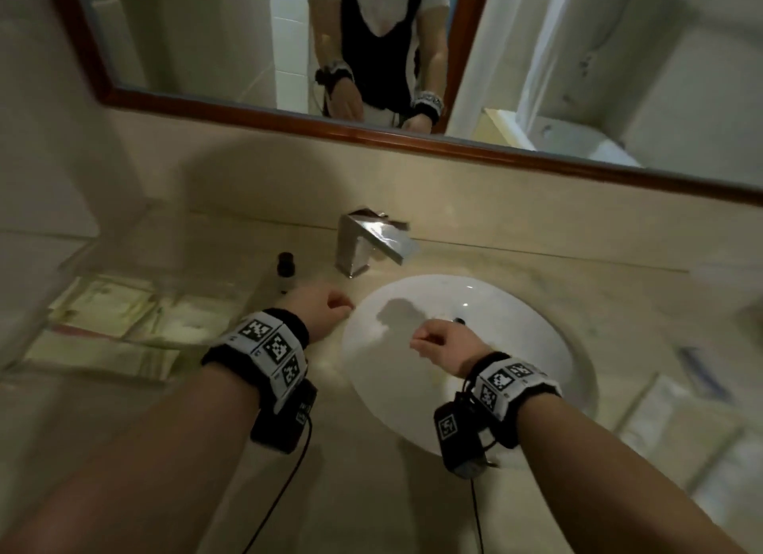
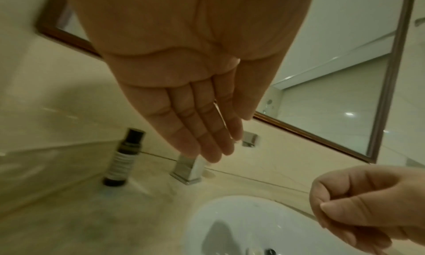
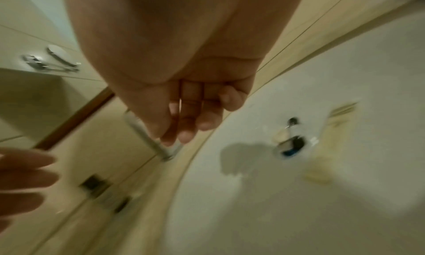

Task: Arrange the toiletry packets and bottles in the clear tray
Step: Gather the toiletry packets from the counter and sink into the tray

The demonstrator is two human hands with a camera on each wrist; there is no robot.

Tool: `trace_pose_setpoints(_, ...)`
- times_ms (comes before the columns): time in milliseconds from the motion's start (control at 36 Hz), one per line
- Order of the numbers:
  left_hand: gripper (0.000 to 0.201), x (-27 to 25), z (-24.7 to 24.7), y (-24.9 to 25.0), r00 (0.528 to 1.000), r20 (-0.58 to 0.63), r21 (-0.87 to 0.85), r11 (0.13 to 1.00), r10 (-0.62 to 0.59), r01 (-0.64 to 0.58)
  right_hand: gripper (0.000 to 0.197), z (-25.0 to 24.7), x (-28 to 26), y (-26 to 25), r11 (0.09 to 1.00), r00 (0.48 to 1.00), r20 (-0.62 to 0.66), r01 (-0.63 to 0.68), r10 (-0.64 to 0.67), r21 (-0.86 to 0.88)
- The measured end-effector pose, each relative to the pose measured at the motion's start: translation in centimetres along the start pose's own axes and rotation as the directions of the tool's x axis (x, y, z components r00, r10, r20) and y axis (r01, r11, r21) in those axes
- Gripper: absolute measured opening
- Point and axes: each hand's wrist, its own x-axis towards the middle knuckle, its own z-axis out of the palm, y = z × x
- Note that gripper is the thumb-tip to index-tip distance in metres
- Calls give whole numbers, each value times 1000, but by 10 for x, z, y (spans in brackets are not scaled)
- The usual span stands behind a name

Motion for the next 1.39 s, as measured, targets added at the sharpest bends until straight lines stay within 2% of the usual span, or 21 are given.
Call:
trace_pose_setpoints(83, 28, 8, 24, 26, 997, 80, 29, 1000, 10, -13, 20, -19, -3, 44, 991, 992, 0, -129, 129, -32)
trace_pose_setpoints(139, 29, 13, 38, 41, 994, 110, 37, 999, 13, -17, 5, -33, -6, 68, 976, 980, -10, -197, 197, -86)
trace_pose_setpoints(278, 31, 29, 71, 67, 984, 177, 68, 998, -20, 8, 32, -61, -1, 115, 922, 952, 1, -296, 306, -249)
trace_pose_setpoints(417, 32, 47, 96, 89, 980, 189, 136, 990, -66, 41, 42, -83, 23, 145, 897, 954, 5, -281, 300, -342)
trace_pose_setpoints(528, 32, 64, 111, 97, 976, 188, 127, 988, -113, 90, 50, -87, 47, 162, 858, 941, 73, -266, 329, -439)
trace_pose_setpoints(667, 32, 83, 117, 97, 969, 169, 164, 975, -180, 153, 55, -70, 76, 178, 853, 928, 172, -215, 330, -475)
trace_pose_setpoints(806, 36, 105, 125, 94, 952, 215, 208, 962, -220, 175, 61, -43, 100, 191, 874, 941, 215, -136, 261, -466)
trace_pose_setpoints(972, 35, 126, 138, 89, 934, 251, 235, 952, -256, 197, 49, -18, 126, 202, 832, 943, 175, -150, 282, -534)
trace_pose_setpoints(1083, 35, 139, 147, 84, 917, 283, 230, 948, -282, 220, 44, -8, 132, 216, 791, 951, 175, -101, 255, -604)
trace_pose_setpoints(1278, 35, 157, 162, 75, 892, 330, 271, 937, -308, 223, 49, -8, 140, 221, 749, 955, 177, -64, 237, -660)
trace_pose_setpoints(1389, 40, 161, 172, 68, 881, 329, 265, 929, -339, 258, 32, -12, 139, 220, 788, 942, 233, -51, 242, -614)
